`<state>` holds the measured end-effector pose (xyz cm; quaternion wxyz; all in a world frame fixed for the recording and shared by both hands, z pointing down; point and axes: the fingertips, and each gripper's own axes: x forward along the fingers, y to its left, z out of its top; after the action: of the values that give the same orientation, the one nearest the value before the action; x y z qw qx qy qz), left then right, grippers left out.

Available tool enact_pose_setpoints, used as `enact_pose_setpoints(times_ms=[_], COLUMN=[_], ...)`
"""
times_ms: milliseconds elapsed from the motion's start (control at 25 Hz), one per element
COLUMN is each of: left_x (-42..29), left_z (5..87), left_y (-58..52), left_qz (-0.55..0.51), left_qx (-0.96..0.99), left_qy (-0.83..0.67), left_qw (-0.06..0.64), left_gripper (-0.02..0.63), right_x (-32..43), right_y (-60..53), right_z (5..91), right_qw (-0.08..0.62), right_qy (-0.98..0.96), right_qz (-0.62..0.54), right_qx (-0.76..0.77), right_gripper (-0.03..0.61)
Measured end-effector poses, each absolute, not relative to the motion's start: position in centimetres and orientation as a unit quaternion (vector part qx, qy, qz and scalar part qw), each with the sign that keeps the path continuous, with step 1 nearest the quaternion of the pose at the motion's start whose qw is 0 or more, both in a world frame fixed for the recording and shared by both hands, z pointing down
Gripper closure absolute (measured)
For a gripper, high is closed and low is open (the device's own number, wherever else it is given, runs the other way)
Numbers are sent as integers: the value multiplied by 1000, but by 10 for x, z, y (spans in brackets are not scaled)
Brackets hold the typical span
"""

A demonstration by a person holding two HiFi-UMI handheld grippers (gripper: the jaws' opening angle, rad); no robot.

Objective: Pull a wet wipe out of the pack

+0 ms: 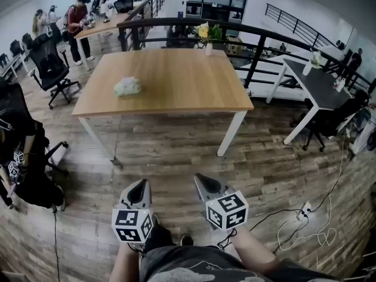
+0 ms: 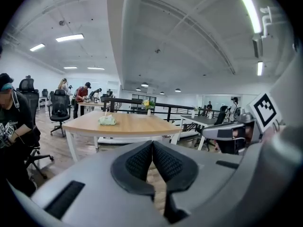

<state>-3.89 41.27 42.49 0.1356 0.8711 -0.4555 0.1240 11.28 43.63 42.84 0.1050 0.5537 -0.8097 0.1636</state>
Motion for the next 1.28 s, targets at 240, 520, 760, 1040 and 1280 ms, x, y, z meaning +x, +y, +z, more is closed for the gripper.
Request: enact_pose_setpoints(times_ms=[240, 520, 760, 1040, 1280], left_x=[-37, -36, -26, -32, -47], left_z=[430, 431, 438, 430, 430], left_y=[418, 411, 384, 351, 320], left_qz=[125, 118, 115, 100, 98], left_qx=[869, 870, 878, 882, 877], left_qy=[-456, -453, -435, -434, -443], left_qw=[147, 156, 160, 157, 157], left_gripper=[598, 598, 598, 598, 598], right_x=[122, 120, 132, 134, 122], right_y=[441, 436, 421, 391, 362], right_z=[431, 426, 427, 427, 435], right_qw=[89, 79, 85, 84, 94], right_qy=[-802, -810, -805, -797, -802], right_qz=[170, 151, 131, 138, 142], right_qx=[566, 561, 573, 582, 573], right_gripper=[551, 551, 551, 551, 551])
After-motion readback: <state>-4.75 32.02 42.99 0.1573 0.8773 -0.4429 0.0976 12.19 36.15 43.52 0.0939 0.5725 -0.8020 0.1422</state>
